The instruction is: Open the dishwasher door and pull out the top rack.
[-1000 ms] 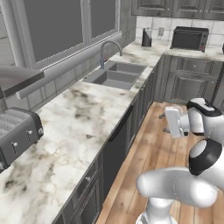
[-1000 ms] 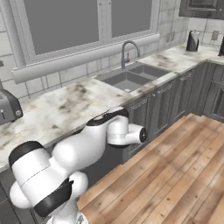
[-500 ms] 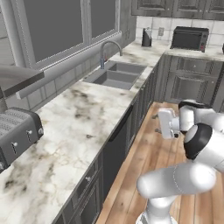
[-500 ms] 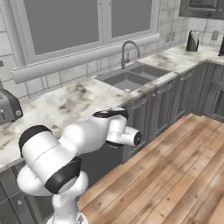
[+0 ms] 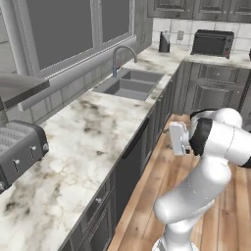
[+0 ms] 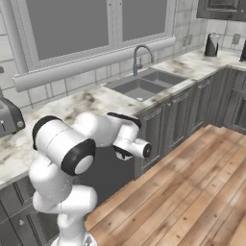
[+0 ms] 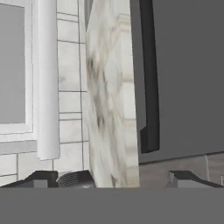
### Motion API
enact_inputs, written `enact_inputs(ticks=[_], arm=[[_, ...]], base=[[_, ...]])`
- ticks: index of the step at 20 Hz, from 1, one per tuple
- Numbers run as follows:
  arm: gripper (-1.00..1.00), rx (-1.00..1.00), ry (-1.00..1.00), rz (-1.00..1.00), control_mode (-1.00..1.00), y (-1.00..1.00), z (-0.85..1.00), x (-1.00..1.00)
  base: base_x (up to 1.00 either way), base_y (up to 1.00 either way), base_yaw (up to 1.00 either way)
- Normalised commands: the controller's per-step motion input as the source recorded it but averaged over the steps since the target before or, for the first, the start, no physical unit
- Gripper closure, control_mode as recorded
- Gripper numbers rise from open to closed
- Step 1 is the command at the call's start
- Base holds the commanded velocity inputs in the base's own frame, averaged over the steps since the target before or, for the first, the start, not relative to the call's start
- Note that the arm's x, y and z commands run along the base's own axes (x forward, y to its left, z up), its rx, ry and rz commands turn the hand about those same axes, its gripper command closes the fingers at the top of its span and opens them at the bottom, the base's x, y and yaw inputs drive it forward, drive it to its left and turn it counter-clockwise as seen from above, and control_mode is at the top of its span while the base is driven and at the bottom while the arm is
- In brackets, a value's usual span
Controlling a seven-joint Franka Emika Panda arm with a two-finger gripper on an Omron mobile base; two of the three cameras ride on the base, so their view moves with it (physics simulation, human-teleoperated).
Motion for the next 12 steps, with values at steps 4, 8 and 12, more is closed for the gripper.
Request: enact_inputs(ticks=[4, 8, 12], arm=[[-1.00, 0.02, 0.05, 0.00, -1.00, 0.09, -0.30, 0.43], [-1.00, 0.04, 0.05, 0.00, -1.00, 0.08, -0.32, 0.41], [-1.00, 0.08, 0.02, 0.00, -1.00, 0.05, -0.32, 0.37]], base=[[0.00, 0.00, 0.00], [0.00, 0.00, 0.00], [0.00, 0.00, 0.00]])
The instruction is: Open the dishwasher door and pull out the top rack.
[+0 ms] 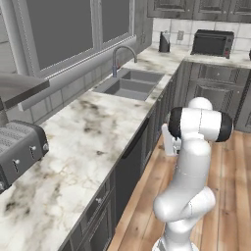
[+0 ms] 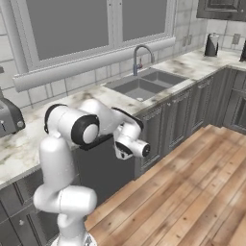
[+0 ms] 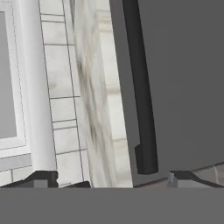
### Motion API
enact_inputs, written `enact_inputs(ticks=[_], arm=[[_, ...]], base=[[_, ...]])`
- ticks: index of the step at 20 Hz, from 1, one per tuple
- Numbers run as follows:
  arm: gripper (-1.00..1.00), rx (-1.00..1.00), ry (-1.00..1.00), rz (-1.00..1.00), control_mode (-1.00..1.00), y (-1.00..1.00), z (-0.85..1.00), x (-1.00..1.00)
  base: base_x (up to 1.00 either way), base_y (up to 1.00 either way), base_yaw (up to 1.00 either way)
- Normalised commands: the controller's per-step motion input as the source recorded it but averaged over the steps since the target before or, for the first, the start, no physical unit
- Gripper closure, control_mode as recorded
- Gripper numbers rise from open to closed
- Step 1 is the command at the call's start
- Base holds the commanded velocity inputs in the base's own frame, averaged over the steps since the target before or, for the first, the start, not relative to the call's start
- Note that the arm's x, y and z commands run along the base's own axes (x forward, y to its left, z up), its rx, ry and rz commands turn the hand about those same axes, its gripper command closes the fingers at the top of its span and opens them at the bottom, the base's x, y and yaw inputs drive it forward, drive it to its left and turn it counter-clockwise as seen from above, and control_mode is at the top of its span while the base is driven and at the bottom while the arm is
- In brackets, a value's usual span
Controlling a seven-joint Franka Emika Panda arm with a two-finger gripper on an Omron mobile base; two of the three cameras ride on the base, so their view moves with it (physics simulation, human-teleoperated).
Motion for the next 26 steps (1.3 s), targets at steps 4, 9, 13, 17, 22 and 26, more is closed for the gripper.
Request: enact_inputs(ticks=[4, 9, 13, 17, 22, 26], arm=[[-1.00, 0.10, 0.00, 0.00, -1.00, 0.05, -0.32, 0.34], [-1.00, 0.09, 0.00, 0.00, -1.00, 0.08, -0.36, 0.28], [-1.00, 0.07, 0.00, 0.00, -1.00, 0.13, -0.25, 0.19], [-1.00, 0.03, -0.01, 0.00, -1.00, 0.15, -0.20, 0.14], [-1.00, 0.01, -0.01, 0.00, -1.00, 0.20, -0.20, 0.18], [-1.00, 0.00, -0.05, 0.00, -1.00, 0.21, -0.16, 0.20]], base=[[0.00, 0.00, 0.00], [0.00, 0.00, 0.00], [0.00, 0.00, 0.00], [0.00, 0.00, 0.00], [0.00, 0.00, 0.00], [0.00, 0.00, 0.00]])
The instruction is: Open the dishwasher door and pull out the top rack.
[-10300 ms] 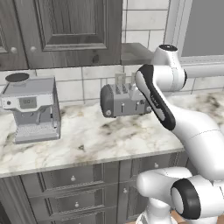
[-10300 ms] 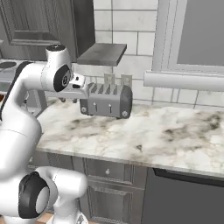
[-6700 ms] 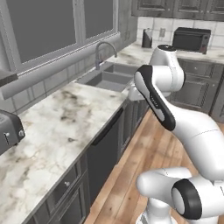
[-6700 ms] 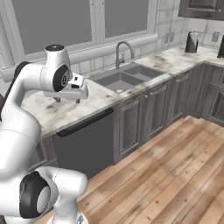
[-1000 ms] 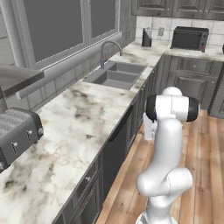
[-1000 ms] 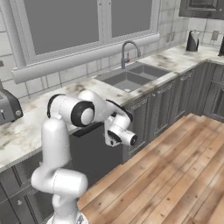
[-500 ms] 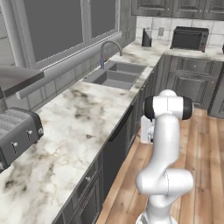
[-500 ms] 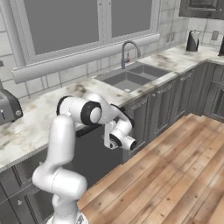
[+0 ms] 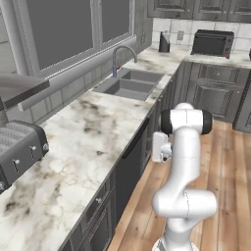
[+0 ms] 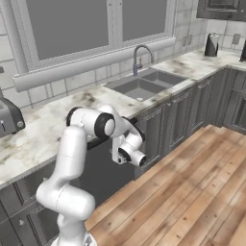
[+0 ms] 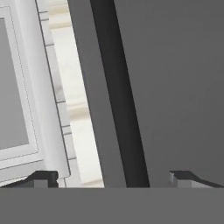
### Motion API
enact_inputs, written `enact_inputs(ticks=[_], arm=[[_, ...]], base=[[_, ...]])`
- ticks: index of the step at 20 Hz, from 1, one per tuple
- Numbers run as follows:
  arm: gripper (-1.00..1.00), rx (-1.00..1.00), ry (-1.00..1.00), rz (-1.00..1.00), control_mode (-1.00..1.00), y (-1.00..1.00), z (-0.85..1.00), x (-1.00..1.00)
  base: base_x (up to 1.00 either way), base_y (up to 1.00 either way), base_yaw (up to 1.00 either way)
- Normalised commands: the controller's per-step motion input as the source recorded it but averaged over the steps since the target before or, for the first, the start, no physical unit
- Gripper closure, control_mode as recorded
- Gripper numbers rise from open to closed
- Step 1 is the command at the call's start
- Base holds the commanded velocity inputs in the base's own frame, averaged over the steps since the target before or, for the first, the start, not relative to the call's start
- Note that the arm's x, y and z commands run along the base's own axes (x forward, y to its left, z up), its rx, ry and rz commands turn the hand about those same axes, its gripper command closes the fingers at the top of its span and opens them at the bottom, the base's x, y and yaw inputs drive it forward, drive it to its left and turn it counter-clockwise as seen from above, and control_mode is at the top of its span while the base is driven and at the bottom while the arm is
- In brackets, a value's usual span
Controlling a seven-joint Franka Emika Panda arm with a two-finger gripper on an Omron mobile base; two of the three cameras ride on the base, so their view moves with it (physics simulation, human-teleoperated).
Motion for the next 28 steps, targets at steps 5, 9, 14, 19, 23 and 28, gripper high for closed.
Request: enact_inputs(ticks=[5, 9, 14, 19, 23, 28], arm=[[-1.00, 0.00, -0.06, 0.00, -1.00, 0.25, -0.17, 0.24], [-1.00, 0.00, -0.05, 0.00, -1.00, 0.24, -0.16, 0.30], [-1.00, 0.00, -0.05, 0.00, -1.00, 0.19, -0.15, 0.28], [-1.00, 0.00, -0.04, 0.00, -1.00, 0.12, -0.18, 0.27], [-1.00, 0.00, -0.06, 0.00, -1.00, 0.16, -0.09, 0.25], [-1.00, 0.00, -0.11, 0.00, -1.00, 0.15, 0.00, 0.17]], base=[[0.00, 0.00, 0.00], [0.00, 0.00, 0.00], [0.00, 0.00, 0.00], [0.00, 0.00, 0.00], [0.00, 0.00, 0.00], [0.00, 0.00, 0.00]])
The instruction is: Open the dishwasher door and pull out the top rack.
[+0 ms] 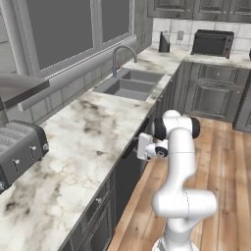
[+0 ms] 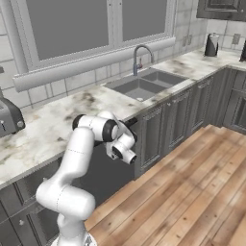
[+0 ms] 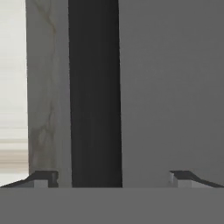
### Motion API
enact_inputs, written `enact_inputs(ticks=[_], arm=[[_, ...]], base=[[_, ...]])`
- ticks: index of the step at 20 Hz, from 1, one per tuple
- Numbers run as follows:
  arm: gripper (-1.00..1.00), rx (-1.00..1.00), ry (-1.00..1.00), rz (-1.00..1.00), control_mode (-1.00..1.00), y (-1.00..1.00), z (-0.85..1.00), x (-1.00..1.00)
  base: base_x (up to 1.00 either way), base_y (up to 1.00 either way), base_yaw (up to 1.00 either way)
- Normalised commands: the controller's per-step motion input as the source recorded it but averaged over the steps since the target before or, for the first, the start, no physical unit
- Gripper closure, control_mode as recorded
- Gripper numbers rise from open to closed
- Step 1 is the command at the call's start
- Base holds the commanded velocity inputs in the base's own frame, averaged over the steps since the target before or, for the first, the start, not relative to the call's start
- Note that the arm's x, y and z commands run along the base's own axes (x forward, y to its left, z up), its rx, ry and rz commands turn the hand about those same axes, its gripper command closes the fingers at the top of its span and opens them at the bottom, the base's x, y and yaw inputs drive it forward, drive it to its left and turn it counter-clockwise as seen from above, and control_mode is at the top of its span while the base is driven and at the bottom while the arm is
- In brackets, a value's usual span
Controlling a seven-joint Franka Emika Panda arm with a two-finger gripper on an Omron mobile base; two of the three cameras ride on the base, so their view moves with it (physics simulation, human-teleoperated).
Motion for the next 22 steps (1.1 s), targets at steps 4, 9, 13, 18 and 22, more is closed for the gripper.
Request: enact_inputs(ticks=[4, 9, 13, 18, 22], arm=[[-1.00, 0.00, -0.06, 0.00, -1.00, 0.20, -0.03, 0.19], [1.00, 0.00, 0.00, 0.00, -1.00, 0.34, -0.17, 0.24], [1.00, 0.00, 0.00, -0.01, -1.00, 0.13, -0.15, 0.11], [1.00, 0.00, 0.00, -0.08, -1.00, -0.46, -0.14, 0.00], [1.00, 0.00, 0.00, -0.11, -1.00, -0.92, -0.26, -0.03]], base=[[0.00, 0.00, 0.00], [0.00, 0.00, 0.00], [0.00, 0.00, 0.00], [0.00, 0.00, 0.00], [0.00, 0.00, 0.00]])
